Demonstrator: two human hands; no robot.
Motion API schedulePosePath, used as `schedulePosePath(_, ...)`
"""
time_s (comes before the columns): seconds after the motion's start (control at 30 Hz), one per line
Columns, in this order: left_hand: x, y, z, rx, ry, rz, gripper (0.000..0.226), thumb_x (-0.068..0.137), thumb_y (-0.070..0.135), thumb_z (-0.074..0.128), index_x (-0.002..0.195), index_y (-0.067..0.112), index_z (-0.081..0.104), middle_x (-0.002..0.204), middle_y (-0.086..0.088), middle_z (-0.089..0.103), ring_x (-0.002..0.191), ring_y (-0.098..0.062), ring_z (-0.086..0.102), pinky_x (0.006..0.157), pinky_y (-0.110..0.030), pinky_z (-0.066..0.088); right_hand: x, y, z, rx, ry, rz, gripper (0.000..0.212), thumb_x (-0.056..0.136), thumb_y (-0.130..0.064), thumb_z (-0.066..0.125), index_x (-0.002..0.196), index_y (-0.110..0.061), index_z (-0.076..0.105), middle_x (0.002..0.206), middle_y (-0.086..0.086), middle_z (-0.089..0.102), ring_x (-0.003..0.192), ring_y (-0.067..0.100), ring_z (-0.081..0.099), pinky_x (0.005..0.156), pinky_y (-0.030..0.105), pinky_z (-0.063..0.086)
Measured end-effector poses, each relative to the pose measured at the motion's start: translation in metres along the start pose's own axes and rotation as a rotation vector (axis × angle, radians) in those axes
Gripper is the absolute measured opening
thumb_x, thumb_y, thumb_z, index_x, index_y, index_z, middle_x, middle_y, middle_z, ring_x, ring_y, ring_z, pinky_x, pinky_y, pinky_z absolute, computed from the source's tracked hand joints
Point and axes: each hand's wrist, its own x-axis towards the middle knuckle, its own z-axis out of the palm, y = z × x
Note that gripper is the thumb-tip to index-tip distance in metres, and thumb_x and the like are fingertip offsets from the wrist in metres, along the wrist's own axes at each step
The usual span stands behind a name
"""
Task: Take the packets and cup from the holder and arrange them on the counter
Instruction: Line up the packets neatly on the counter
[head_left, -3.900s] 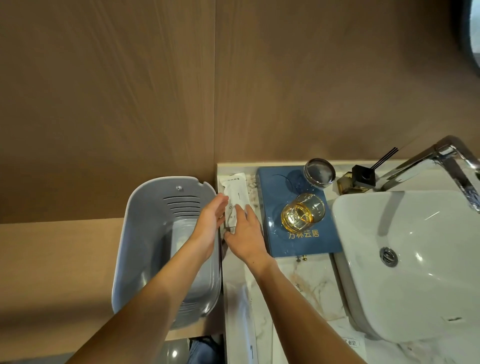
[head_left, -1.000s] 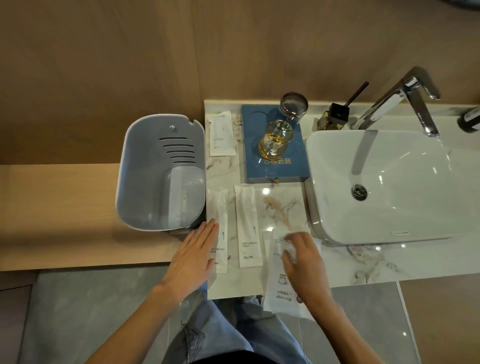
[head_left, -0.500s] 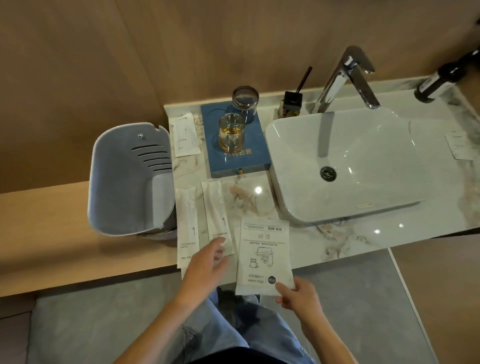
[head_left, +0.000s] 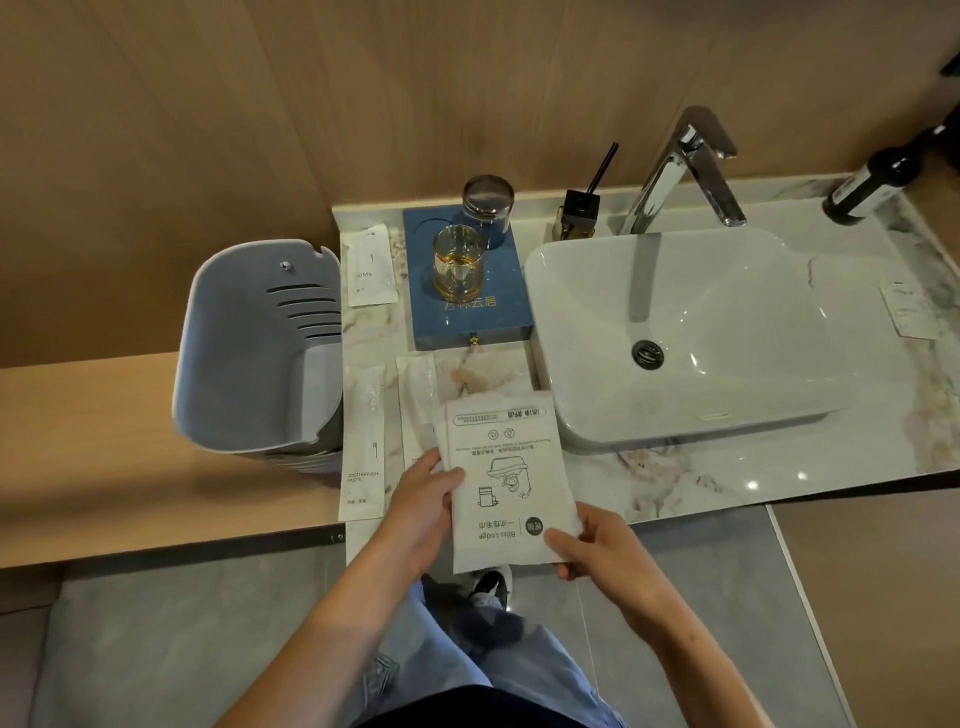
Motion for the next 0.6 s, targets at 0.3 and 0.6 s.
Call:
schedulePosePath(0.3,-0.002,0.023,-0.016,-0.18,-0.037,0.094,0.022,0.1,0.002,0.057,0.12,0.008,0.064,0.116,-0.016,0.078,0.096,-0.026,0.077,0.076,-0.037,0.065,0.033,-0.066,-0.051,-0.53,0.119,-0.259,0.006,0.094,-0.016,0.063,0.091,-0.012,0.064,0.082,0.006,0.064,0.071,0.015,0.055,0.068,0.033,0.044)
schedulePosePath(0.6,0.003,0.049,-0.052,-0.159,-0.07,0.073,0.047,0.104,0.044,0.041,0.128,0.011,0.065,0.125,-0.018,0.073,0.112,-0.036,0.07,0.095,-0.057,0.055,0.059,-0.187,-0.047,-1.328,-0.16,-0.55,0.023,0.098,-0.02,0.06,0.087,-0.03,0.043,0.091,-0.001,0.06,0.086,0.021,0.056,0.059,0.025,0.034)
